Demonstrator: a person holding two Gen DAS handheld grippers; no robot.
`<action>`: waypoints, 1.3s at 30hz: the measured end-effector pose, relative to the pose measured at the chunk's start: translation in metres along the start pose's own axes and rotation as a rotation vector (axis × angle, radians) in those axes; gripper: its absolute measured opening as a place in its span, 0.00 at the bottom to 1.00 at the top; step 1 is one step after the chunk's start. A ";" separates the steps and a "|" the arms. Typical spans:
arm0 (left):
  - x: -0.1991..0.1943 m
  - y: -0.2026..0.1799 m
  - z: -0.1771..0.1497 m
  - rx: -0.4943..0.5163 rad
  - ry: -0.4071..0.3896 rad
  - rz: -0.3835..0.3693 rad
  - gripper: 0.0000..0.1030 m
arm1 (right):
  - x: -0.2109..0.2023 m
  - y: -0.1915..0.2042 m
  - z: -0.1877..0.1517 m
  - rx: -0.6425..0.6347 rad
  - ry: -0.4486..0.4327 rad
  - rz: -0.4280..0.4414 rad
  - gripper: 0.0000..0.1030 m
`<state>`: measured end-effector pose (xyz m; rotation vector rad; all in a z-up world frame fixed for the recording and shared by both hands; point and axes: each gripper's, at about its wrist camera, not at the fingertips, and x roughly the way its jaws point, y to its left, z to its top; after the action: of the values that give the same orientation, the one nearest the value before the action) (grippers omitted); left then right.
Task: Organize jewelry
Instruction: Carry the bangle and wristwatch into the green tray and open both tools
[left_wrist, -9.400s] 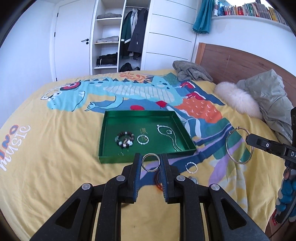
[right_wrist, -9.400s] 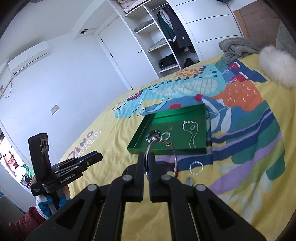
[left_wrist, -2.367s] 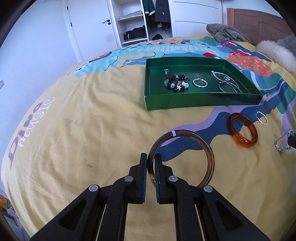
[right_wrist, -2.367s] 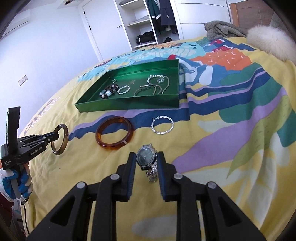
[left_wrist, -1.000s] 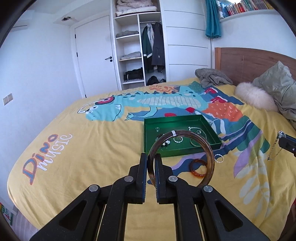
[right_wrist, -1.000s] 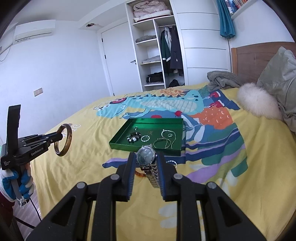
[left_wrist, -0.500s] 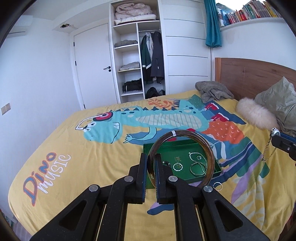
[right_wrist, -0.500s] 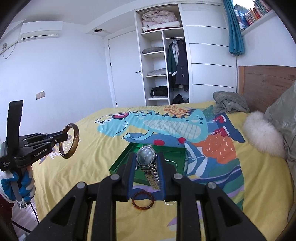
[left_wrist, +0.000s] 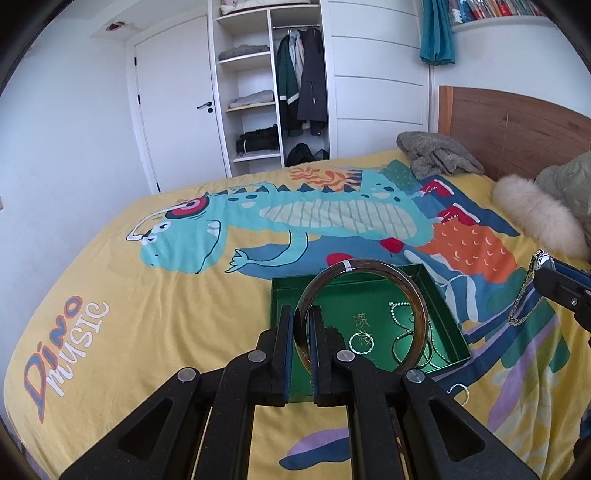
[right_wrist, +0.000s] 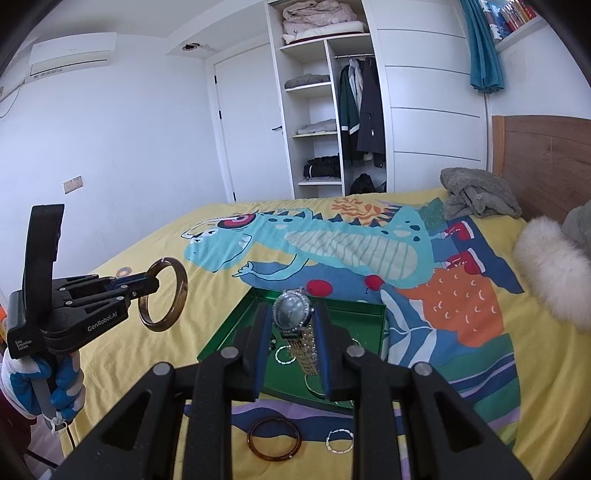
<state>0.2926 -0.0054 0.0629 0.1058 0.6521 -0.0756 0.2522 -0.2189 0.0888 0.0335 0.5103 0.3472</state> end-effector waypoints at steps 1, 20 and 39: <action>0.013 -0.002 -0.001 0.003 0.015 0.000 0.07 | 0.012 -0.003 -0.004 0.006 0.013 0.005 0.21; 0.230 -0.047 0.001 0.033 0.285 0.035 0.07 | 0.228 -0.082 -0.038 0.109 0.277 -0.027 0.21; 0.264 -0.051 -0.006 0.043 0.398 0.067 0.08 | 0.288 -0.095 -0.054 0.088 0.460 -0.115 0.21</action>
<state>0.4933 -0.0646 -0.1062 0.1867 1.0441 -0.0034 0.4908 -0.2148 -0.1058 0.0090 0.9795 0.2184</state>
